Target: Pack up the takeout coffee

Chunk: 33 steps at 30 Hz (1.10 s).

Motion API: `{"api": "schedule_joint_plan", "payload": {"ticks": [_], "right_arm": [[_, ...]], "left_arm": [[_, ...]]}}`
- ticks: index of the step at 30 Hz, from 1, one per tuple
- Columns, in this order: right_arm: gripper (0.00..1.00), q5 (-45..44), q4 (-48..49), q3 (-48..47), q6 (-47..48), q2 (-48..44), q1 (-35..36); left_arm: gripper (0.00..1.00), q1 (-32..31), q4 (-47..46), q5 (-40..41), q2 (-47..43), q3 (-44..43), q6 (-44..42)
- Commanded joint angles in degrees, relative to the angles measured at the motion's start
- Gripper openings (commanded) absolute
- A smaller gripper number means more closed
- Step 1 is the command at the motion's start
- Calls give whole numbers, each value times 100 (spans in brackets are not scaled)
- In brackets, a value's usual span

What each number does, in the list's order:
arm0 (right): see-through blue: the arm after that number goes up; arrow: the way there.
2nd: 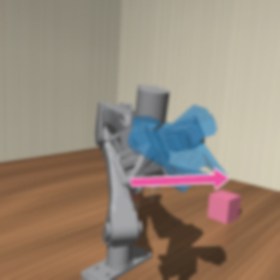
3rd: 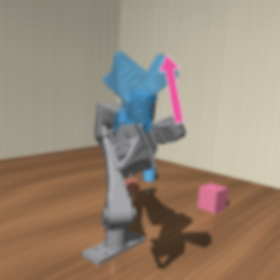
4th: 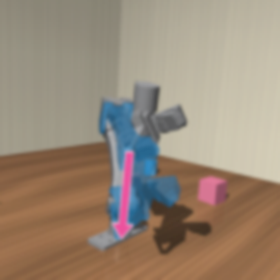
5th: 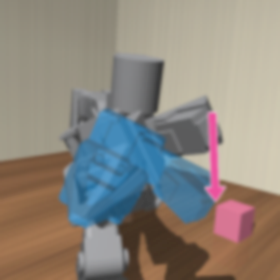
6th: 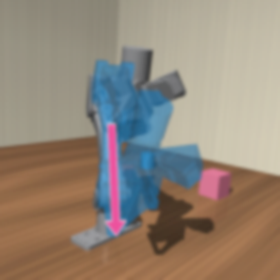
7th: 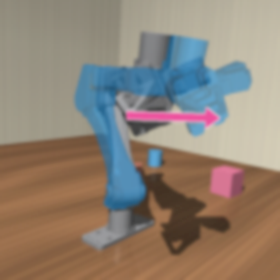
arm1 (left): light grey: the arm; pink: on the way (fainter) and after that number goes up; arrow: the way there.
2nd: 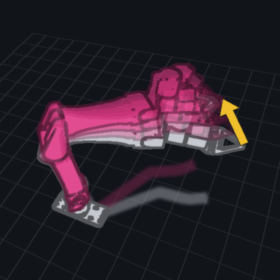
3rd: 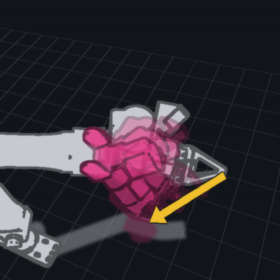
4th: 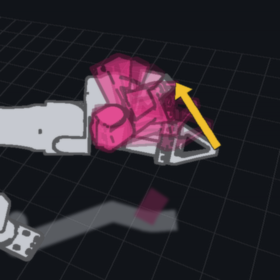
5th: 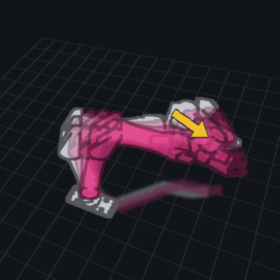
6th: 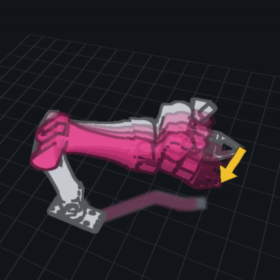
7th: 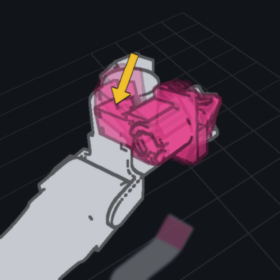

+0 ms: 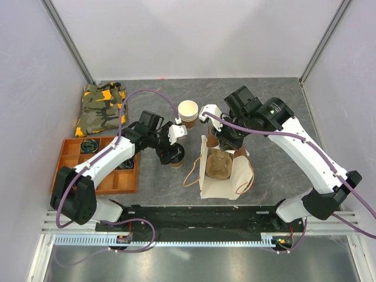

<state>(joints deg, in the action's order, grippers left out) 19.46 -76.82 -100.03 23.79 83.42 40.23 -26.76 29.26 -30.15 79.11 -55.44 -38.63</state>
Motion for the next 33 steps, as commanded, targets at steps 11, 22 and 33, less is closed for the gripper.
{"api": "schedule_joint_plan", "payload": {"ticks": [11, 22, 33], "right_arm": [[0, 14, -431, 9, 20, 105, -24], [0, 22, -422, 27, 11, 87, -33], [0, 31, -431, 10, -6, 140, -50]], "left_arm": [[89, -31, -394, 123, 25, 191, -364], [75, -57, -263, 273, -256, 192, -285], [81, -66, -131, 493, -71, 244, -391]]}}
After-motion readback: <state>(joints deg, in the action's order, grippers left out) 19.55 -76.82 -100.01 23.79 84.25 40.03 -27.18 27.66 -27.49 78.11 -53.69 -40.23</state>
